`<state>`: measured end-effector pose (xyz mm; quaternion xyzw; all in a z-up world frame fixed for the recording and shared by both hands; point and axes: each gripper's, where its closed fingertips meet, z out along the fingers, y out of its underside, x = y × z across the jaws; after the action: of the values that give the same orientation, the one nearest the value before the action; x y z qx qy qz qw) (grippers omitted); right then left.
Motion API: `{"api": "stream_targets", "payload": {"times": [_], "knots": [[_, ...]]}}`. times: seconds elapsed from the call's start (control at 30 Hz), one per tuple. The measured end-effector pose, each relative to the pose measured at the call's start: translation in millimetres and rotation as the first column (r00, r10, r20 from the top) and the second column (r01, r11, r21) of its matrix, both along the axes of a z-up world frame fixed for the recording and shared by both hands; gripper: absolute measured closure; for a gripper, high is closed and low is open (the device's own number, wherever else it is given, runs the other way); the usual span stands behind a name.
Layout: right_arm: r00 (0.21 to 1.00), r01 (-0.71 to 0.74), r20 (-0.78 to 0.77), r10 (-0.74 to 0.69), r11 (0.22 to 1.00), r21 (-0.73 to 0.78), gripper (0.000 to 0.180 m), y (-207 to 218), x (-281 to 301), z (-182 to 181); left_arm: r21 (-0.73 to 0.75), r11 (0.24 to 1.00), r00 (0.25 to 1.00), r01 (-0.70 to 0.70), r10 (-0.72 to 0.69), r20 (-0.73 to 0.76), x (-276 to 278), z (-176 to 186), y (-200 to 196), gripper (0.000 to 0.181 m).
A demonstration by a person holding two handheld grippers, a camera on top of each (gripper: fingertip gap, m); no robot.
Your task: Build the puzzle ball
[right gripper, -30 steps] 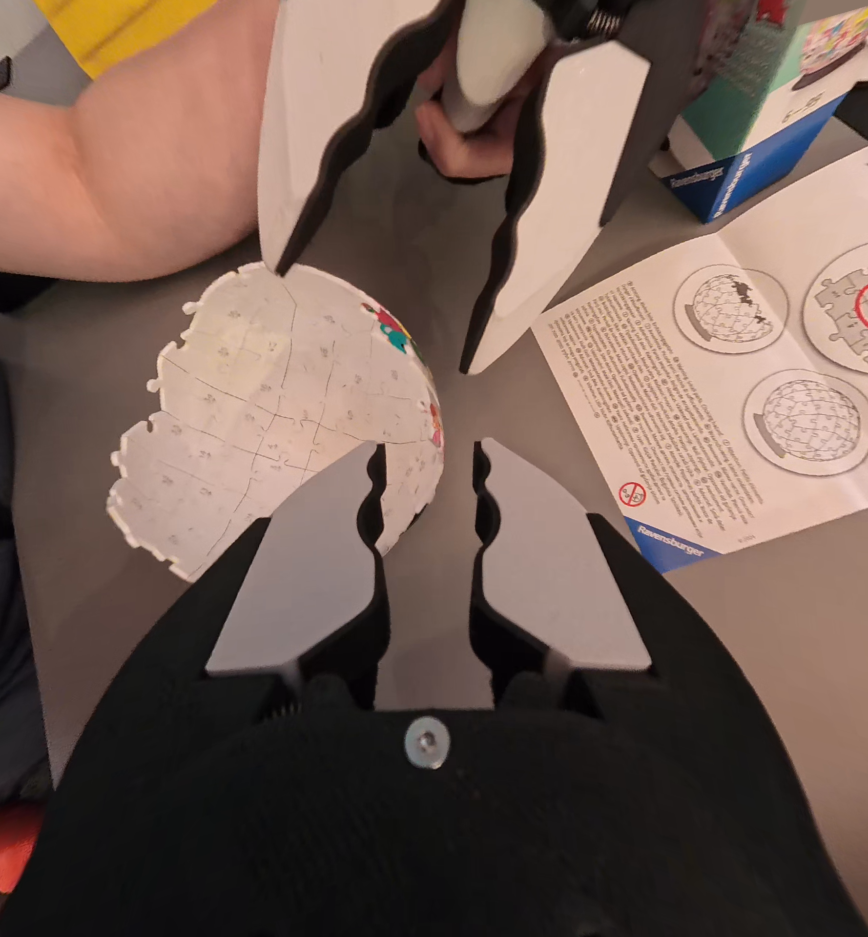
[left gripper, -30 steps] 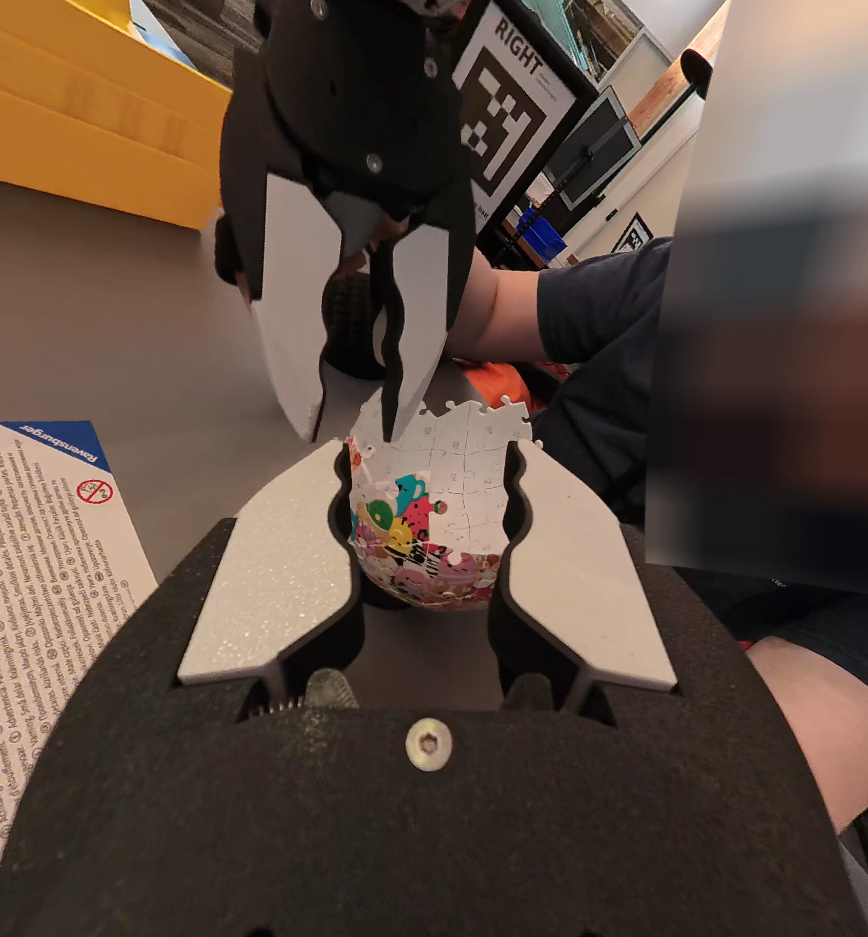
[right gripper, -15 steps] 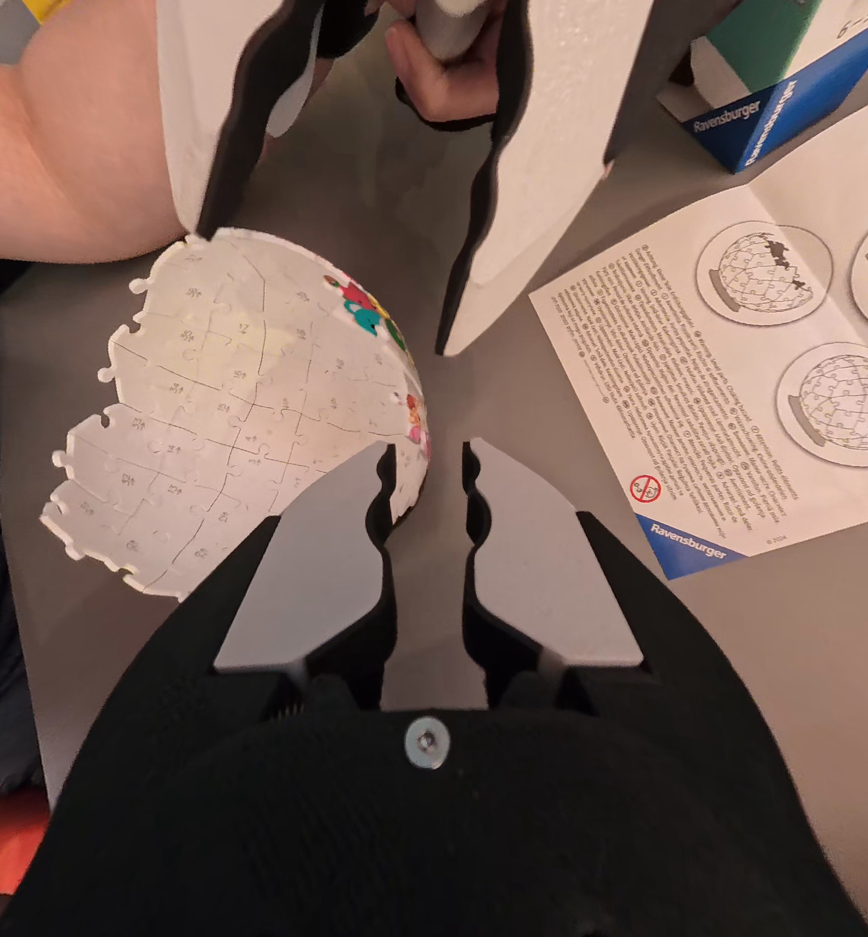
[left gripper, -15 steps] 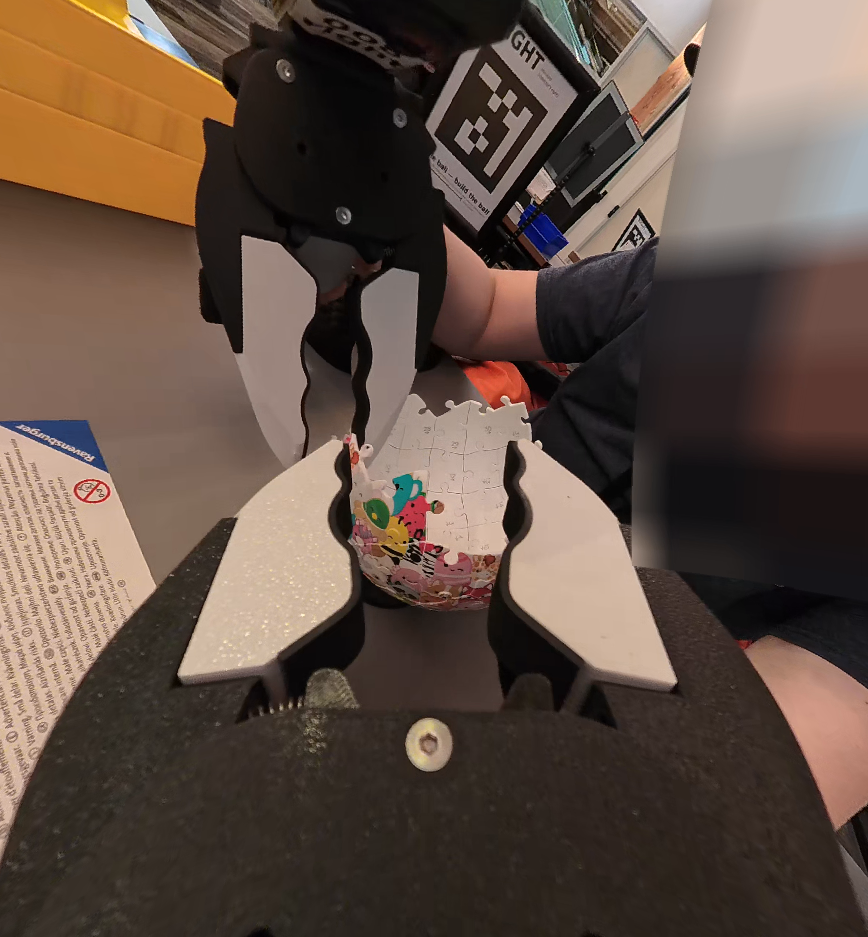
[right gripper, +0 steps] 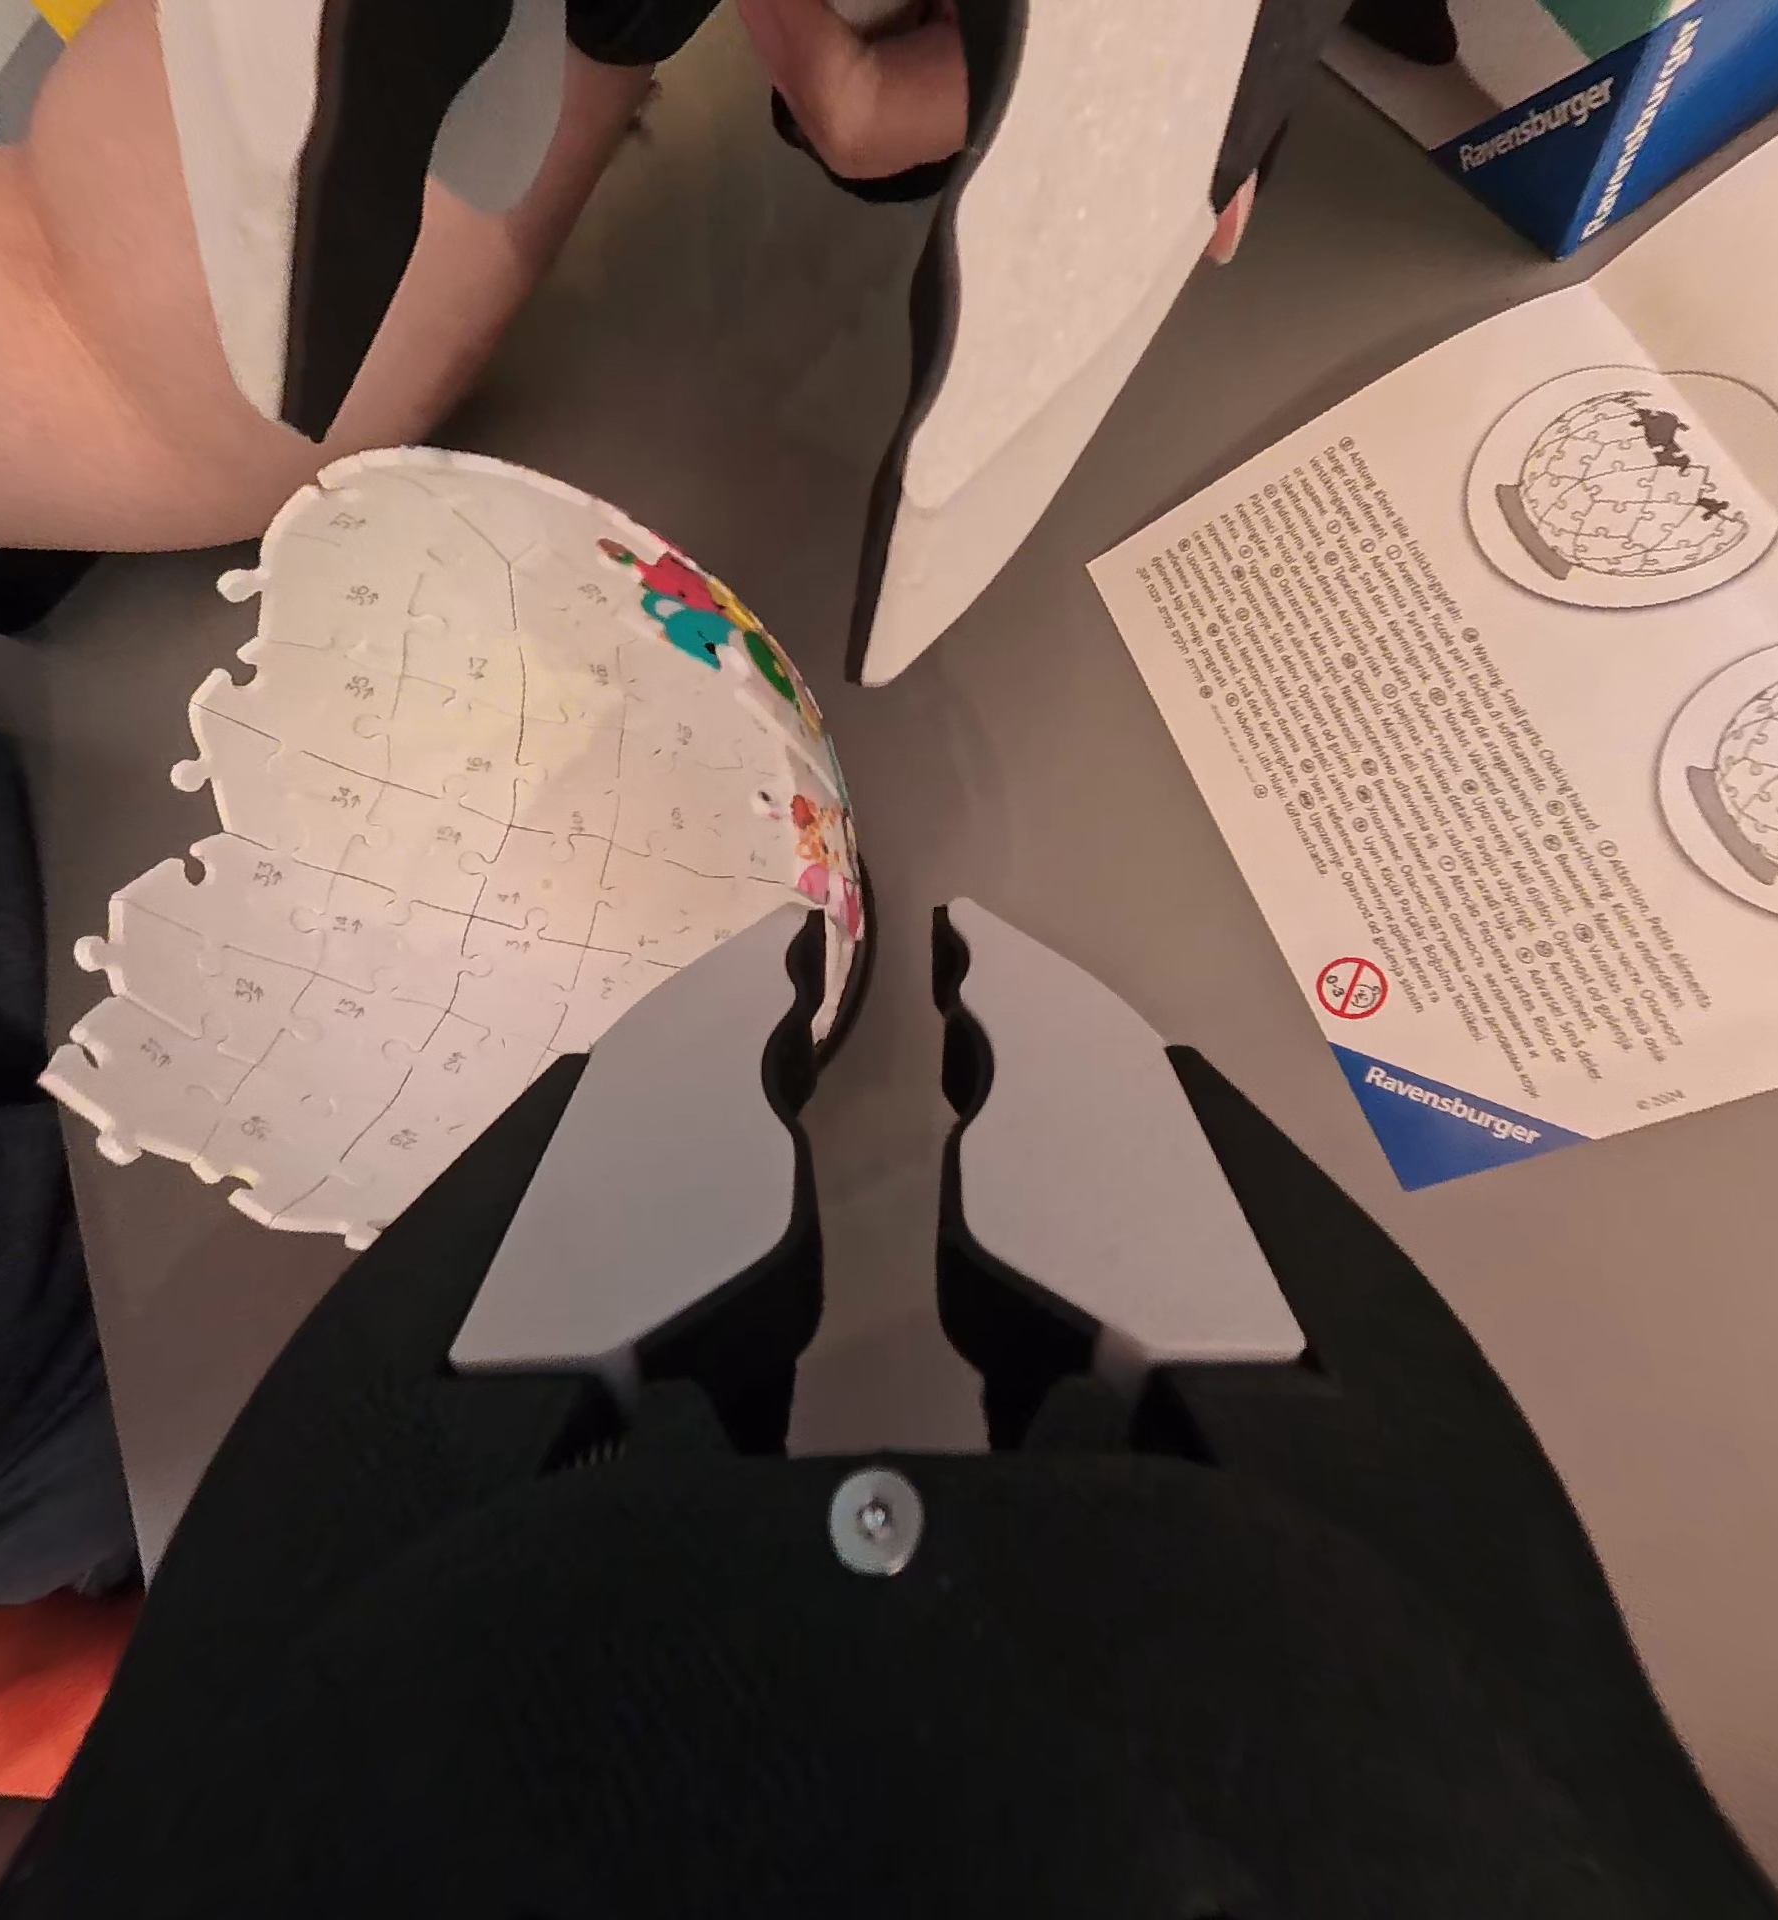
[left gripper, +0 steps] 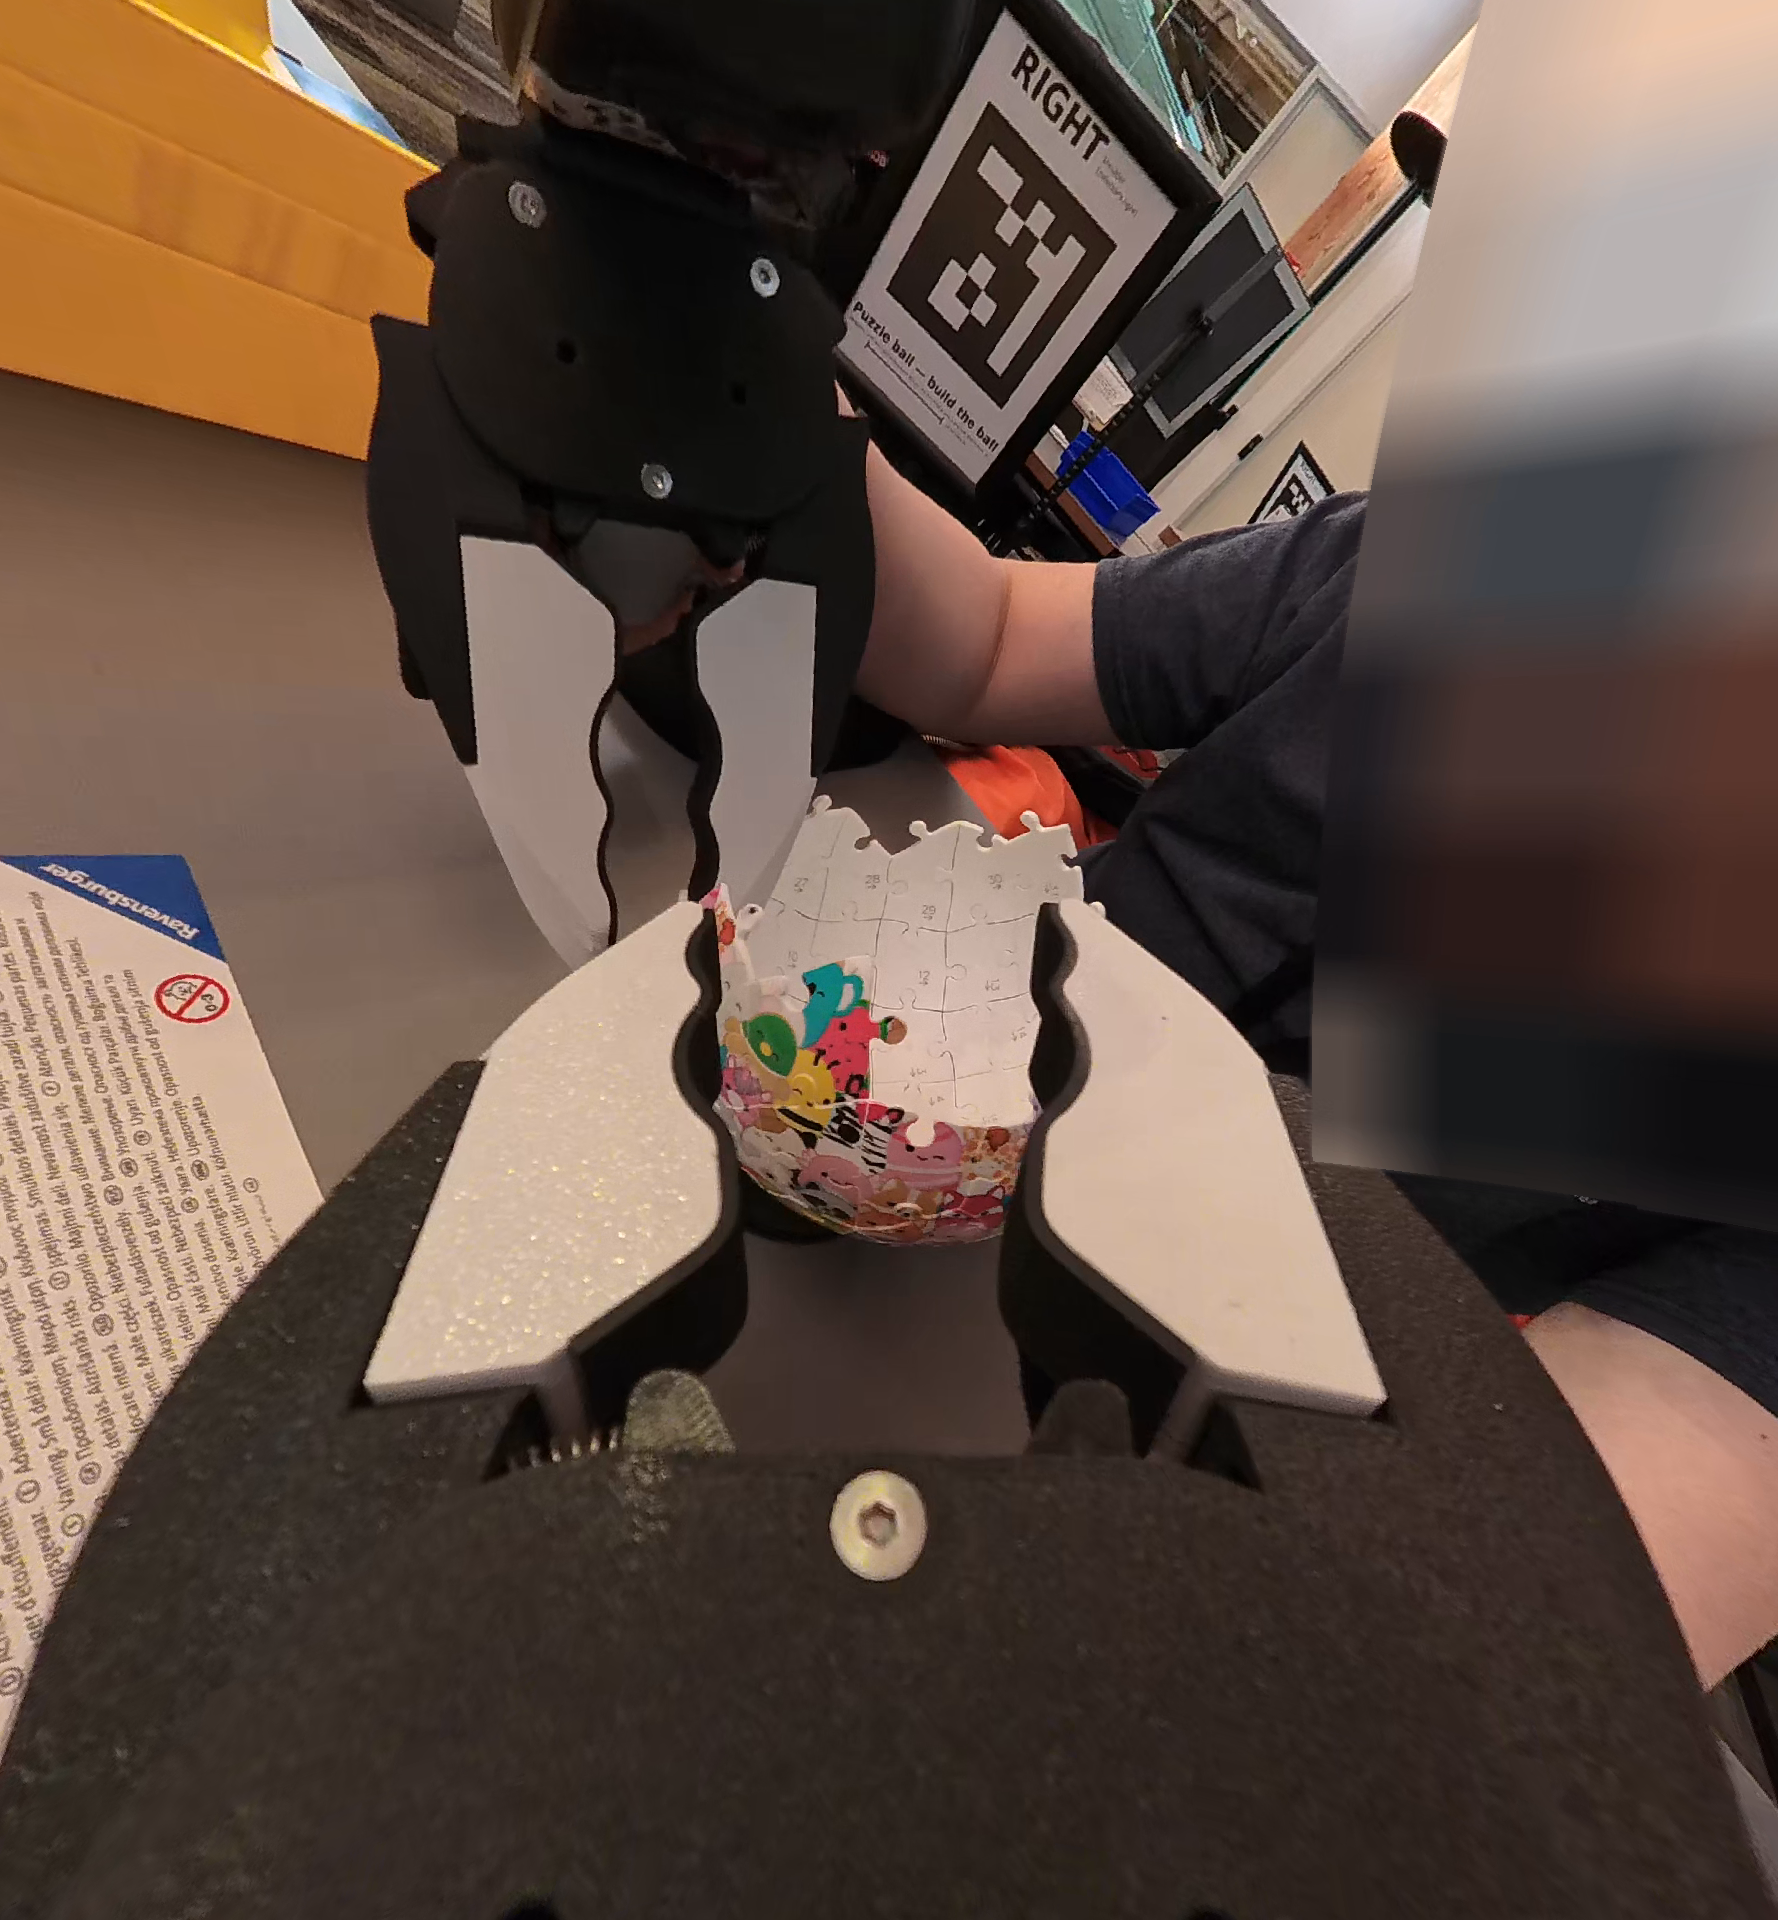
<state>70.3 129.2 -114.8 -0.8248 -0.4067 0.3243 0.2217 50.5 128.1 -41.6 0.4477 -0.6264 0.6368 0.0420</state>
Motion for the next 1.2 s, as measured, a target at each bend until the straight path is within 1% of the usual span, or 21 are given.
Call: {"api": "stream_targets", "payload": {"times": [0.4, 0.63, 1.03, 1.2], "knots": [[1.0, -0.001, -0.005, 0.001, 1.0, -0.013, 0.164, -0.9, -1.8, -0.6, -0.007, 1.0, 1.0, 0.001, -0.001, -0.001, 0.1, -0.4, 0.3, 0.124], [1.0, -0.009, -0.011, 0.009, 0.999, -0.038, 0.174, -3.8, -2.4, -1.1, -0.01, 1.0, 1.0, 0.0, 0.0, 0.0, 0.3, 0.1, 0.4, 0.124], [1.0, 0.004, -0.011, -0.005, 0.998, -0.069, 0.175, -6.1, -2.5, 0.4, -0.01, 1.0, 1.0, -0.002, 0.002, 0.009, 0.4, 1.9, 0.2, 0.124], [1.0, 0.018, 0.014, -0.017, 0.999, -0.047, 0.176, -5.2, -2.6, 1.6, -0.013, 1.0, 1.0, -0.001, 0.001, 0.016, 0.1, 3.7, -0.1, 0.125]]}}
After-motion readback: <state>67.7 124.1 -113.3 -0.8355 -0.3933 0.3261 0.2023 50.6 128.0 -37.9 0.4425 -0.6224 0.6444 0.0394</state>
